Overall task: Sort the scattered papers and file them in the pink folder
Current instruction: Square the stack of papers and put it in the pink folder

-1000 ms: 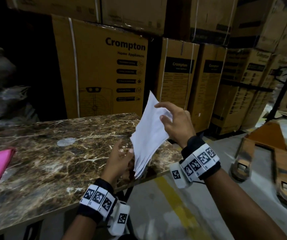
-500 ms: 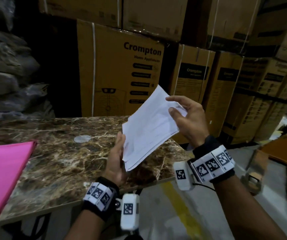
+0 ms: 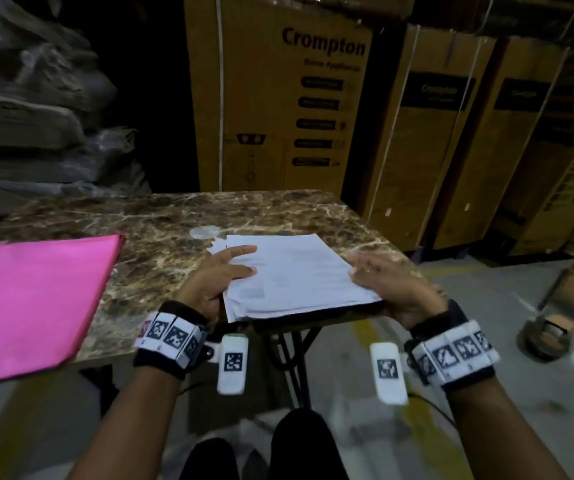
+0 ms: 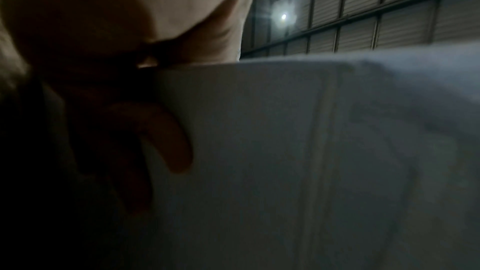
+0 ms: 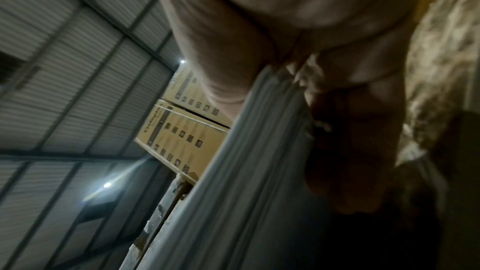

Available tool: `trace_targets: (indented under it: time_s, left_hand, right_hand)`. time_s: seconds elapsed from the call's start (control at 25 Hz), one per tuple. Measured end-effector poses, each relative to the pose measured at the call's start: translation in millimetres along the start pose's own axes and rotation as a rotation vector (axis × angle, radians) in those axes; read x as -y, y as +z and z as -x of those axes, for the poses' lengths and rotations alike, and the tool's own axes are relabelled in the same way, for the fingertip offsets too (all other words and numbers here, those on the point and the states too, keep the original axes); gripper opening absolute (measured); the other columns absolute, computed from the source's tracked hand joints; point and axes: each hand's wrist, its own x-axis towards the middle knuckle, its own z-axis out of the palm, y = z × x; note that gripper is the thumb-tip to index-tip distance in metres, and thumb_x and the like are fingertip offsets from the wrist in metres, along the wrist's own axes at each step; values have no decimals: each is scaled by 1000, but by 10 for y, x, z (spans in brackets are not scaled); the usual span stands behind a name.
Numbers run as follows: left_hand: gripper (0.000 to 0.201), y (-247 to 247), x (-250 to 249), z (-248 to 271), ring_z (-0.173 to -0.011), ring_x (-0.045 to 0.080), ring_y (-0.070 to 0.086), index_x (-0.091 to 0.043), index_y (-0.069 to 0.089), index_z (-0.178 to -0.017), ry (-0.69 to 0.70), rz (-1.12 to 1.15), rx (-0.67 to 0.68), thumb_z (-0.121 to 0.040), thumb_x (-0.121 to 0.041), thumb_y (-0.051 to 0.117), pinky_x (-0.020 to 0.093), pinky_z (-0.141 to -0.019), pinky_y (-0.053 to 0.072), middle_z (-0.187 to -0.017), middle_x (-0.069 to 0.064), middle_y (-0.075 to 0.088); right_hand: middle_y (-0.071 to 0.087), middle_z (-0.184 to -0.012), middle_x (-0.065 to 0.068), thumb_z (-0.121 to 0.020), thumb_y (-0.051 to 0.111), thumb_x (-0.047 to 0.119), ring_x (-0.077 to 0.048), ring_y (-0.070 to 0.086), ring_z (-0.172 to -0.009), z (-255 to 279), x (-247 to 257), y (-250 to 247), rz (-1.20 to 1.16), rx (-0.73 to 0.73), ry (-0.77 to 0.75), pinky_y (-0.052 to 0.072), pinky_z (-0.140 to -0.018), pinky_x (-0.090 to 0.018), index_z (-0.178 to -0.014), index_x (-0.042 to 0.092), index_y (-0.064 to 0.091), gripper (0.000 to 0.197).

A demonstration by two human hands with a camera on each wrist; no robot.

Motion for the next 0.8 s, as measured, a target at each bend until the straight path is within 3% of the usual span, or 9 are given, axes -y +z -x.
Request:
trace_targets:
  time_s: [0.12,0.2,0.28,0.44,0.56,0.6,0.68,0.72,0.8]
  left_hand:
    - [39,-176,108,130,-112,36,65,-10,64,-124,-118,1,-8,-92,11,56,37,-83,60,-127,21,65]
    - [37,-269,120,217,-99,30,69,-8,65,-122,-145,-55,-22,-91,10,59,31,-72,62,-122,20,67]
    - [34,-309,73,281,-93,29,69,-5,66,-121,-143,-154,-59,-89,8,64,33,-69,61,-118,21,68]
    - [35,-324,-81,311,-102,24,66,-12,69,-117,-39,-471,-136,-85,4,70,28,-74,53,-117,11,67]
    - [48,-319,-175,328,-116,13,58,-27,64,-122,307,-834,-129,-83,2,65,25,-88,48,-120,-5,65]
    - [50,-313,-235,346,-118,8,56,-30,62,-124,462,-885,-170,-84,0,64,24,-94,45,-120,-9,65]
    - [55,-302,-355,394,-117,1,54,-30,58,-131,748,-859,-242,-86,0,64,11,-97,39,-122,-10,63]
    - [57,-301,-403,397,-118,-1,55,-28,56,-135,836,-835,-250,-87,1,63,6,-96,37,-124,-9,62]
    - [61,-290,-441,389,-121,3,55,-30,53,-138,888,-834,-235,-88,3,62,2,-97,35,-129,-2,59]
  right_hand:
    - [71,-115,-3,-101,51,15,-17,69,-99,-184,-33,123,-53,217,119,58,-77,-27,-134,12,56,33]
    - [63,-129,-7,-102,49,14,-26,63,-113,-326,-32,233,-53,286,174,55,-89,-36,-145,12,44,43]
    - [57,-135,-12,-102,49,7,-32,60,-114,-431,-9,361,53,327,205,51,-95,-45,-150,13,36,50]
    - [48,-147,-14,-97,49,-10,-29,63,-105,-476,104,581,256,358,140,60,-77,-31,-146,14,43,55]
    - [43,-151,-10,-95,45,-15,-24,51,-129,-356,203,737,342,293,-209,54,-96,-37,-143,16,48,58]
    - [43,-151,-4,-96,43,-13,-18,44,-135,-290,271,785,395,225,-384,49,-101,-32,-142,21,49,58]
    - [42,-147,7,-96,41,-10,-3,38,-135,-150,421,867,394,84,-641,39,-97,-6,-138,35,52,62]
    - [43,-145,8,-94,41,-11,1,39,-133,-124,461,889,376,34,-727,36,-96,-1,-134,39,53,65]
    - [48,-141,4,-86,42,-16,-2,43,-133,-134,412,922,358,-40,-840,37,-105,-8,-128,37,58,70]
